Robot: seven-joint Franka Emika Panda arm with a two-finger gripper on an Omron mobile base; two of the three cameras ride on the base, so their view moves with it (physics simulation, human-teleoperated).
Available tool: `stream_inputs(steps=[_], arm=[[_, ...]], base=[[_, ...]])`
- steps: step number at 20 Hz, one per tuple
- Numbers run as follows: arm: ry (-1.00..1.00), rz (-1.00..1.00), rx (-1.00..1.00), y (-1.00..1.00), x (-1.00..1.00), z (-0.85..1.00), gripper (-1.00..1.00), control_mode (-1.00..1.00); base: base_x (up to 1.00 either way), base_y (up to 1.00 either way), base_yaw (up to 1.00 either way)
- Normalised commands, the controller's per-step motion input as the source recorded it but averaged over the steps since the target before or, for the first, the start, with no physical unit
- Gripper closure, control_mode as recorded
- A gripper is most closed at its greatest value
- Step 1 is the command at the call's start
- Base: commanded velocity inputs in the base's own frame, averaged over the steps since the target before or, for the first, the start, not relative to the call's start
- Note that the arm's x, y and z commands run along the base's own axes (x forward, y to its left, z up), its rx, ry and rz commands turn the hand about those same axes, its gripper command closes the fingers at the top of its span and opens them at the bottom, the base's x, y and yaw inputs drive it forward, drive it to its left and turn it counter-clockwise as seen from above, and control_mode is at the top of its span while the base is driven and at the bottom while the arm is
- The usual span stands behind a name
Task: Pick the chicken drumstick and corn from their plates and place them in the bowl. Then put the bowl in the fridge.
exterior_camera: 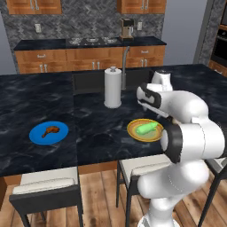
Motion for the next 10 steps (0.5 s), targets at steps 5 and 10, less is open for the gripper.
stream_inputs(steps=[5, 10], arm=[[0.13, -0.02, 0.05, -0.06, 0.20, -0.32, -1.00, -1.00], [0.04, -0.01, 0.02, -0.03, 0.22, -0.37, -1.00, -1.00]], base=[[0.00, 0.00, 0.00], [0.00, 0.00, 0.00]])
